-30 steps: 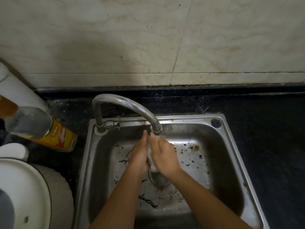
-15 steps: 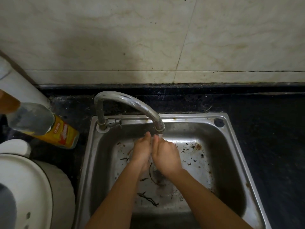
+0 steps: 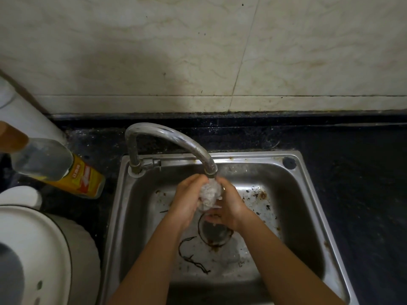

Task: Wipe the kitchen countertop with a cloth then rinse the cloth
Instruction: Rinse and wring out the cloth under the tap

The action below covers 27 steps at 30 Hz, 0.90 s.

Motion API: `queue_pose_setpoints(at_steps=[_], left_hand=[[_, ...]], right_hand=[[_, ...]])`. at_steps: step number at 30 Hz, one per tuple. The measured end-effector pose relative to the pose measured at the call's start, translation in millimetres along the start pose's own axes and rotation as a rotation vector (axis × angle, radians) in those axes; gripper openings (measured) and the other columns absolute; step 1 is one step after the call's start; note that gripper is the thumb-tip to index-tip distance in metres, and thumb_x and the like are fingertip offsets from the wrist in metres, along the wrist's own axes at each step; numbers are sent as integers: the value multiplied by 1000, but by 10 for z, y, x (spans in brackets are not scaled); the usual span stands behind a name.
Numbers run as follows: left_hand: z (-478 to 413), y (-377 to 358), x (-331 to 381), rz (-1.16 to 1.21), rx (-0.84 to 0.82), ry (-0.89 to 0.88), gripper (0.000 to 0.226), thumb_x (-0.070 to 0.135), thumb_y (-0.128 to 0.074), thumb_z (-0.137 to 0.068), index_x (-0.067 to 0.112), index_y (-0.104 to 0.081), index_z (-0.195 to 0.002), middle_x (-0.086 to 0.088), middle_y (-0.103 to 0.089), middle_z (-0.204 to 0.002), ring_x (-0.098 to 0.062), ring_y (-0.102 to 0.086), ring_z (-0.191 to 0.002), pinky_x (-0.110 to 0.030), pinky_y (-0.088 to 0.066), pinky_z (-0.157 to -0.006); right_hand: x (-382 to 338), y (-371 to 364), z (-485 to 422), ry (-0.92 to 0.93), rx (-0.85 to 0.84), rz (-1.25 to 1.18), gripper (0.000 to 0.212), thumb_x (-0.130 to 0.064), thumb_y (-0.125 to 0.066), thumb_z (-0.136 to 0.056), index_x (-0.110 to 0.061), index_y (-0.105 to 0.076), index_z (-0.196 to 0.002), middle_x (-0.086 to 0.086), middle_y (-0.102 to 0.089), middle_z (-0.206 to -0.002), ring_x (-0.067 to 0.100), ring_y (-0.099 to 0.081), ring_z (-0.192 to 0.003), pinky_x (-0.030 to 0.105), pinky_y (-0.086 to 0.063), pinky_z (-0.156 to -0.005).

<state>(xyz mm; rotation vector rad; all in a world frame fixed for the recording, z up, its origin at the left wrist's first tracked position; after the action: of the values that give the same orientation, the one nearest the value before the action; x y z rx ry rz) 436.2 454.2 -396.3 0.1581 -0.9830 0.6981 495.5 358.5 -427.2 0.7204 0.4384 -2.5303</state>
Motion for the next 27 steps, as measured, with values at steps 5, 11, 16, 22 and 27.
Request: queue_pose_setpoints(at_steps=[5, 11, 16, 22, 27], left_hand=[[-126, 32, -94, 231, 99, 31, 13, -2, -46, -81, 7, -56, -81, -13, -59, -82, -24, -58, -79, -34, -48, -73], [-201, 19, -252, 239, 205, 340, 37, 37, -40, -97, 10, -62, -87, -8, -62, -62, -15, -56, -48, -23, -43, -43], [-227, -25, -201, 213, 169, 303, 47, 44, -37, -99, 14, -55, -68, 0, -51, -45, -12, -43, -36, -19, -30, -35], [-272, -46, -146, 133, 91, 322, 40, 38, -40, -99, 13, -57, -74, 0, -57, -52, -16, -56, -58, -25, -41, -56], [-268, -74, -163, -56, 82, 259, 38, 39, -42, -99, 14, -65, -84, 1, -63, -58, -11, -55, -47, -19, -37, -43]], right_hand=[[-141, -70, 21, 232, 159, 185, 35, -40, -42, -97, -16, -63, -80, 3, -65, -71, 13, -58, -63, 25, -42, -58], [-160, -144, 83, 711, 394, 552, 17, -32, -47, -97, -19, -52, -87, 2, -62, -71, 18, -59, -63, 36, -50, -58], [-108, -210, 211, 813, 381, 864, 39, -42, -32, -101, -17, -49, -76, -1, -52, -57, 16, -54, -52, 30, -40, -50], [-85, -268, 282, 799, 415, 979, 41, -32, -27, -103, -8, -55, -85, 7, -57, -67, 23, -59, -62, 31, -44, -56], [-169, -180, 200, 616, 493, 939, 42, -31, -28, -103, -13, -54, -76, 0, -54, -66, 19, -55, -64, 26, -38, -57]])
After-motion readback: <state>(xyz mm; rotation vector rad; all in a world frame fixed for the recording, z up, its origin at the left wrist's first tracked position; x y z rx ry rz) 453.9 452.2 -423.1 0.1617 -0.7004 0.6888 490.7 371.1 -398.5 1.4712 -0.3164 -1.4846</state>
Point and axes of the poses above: each hand's wrist, its own z-axis away from the middle knuckle, its own y-axis out of the back of the hand, x = y × z, the point moved 1 cm from there along -z, towards the middle knuckle
